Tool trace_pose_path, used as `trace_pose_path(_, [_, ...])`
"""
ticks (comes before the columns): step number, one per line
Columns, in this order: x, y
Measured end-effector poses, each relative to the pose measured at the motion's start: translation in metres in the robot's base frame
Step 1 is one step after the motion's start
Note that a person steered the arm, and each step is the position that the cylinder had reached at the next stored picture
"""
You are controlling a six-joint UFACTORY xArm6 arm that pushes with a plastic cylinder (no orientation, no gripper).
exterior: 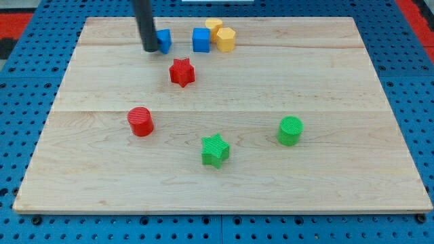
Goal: Push the blue triangle into the blue cube
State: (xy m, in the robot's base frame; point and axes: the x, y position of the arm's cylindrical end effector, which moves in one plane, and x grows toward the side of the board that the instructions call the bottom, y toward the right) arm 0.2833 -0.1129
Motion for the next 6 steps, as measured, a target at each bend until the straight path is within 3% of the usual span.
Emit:
trace_pose_path(1, [-0.005, 0.018])
trace_pose_path(3, [-0.016, -0.064])
trace_pose_path(5, [-0.024, 0.013])
trace_pose_path(6, [-0.024, -0.008])
